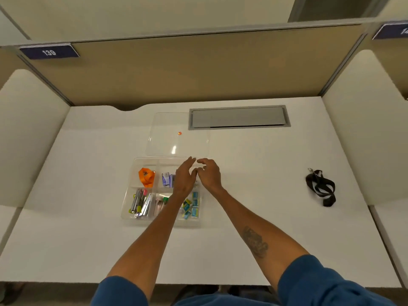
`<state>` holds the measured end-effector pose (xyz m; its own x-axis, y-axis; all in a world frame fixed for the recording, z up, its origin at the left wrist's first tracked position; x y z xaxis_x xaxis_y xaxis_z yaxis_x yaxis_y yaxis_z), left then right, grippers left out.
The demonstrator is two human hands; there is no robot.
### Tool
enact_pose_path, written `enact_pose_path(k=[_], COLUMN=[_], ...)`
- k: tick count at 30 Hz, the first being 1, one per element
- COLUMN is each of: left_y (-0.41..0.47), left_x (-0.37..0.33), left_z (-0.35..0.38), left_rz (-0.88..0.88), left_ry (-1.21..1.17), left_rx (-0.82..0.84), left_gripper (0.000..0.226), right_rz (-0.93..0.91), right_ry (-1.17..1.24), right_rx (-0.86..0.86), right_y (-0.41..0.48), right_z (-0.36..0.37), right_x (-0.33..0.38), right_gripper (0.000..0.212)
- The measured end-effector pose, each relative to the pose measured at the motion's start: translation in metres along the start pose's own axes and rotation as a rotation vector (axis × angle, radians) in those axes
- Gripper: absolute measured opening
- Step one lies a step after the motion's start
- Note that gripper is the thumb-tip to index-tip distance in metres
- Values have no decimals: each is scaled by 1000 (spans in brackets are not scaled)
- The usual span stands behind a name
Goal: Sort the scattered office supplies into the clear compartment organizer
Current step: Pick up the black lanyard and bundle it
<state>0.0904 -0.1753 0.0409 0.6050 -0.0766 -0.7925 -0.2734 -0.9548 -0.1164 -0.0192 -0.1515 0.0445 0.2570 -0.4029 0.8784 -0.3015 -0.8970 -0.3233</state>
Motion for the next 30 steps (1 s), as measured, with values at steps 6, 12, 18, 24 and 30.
enact_pose_path(k=[6, 12, 18, 24, 30], left_y=[-2, -8, -10, -12, -10], left_x=[-33, -54, -69, -73, -71], left_z=[74, 135, 171, 194, 205], left_rz=[144, 186, 221, 221, 195], left_ry=[136, 184, 189, 154, 119], left_rx=[151, 282, 335, 337, 358], left_gripper=[50, 52, 50, 49, 45], right_rz=[-30, 84, 294, 445, 556], right_ry=[-137, -364, -604, -896, -964], right_rx=[-170, -425, -574, -493, -332], right_y=[-5, -17, -26, -31, -20], right_z=[-84, -166, -237, -295, -317], right_x=[-51, -90, -126, -161, -186], right_gripper=[33, 33, 44, 65, 86])
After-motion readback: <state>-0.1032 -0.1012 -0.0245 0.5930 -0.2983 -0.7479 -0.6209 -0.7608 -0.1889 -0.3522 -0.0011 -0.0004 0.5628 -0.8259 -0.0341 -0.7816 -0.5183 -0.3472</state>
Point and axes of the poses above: each hand's wrist, its own y-axis towards the middle knuckle, its own z-axis out of the palm, x = y × z, the point moved 5 cm from there along y, towards the middle knuckle, and after that the axes turned 3 degrees about x, right-handed, at the moved point
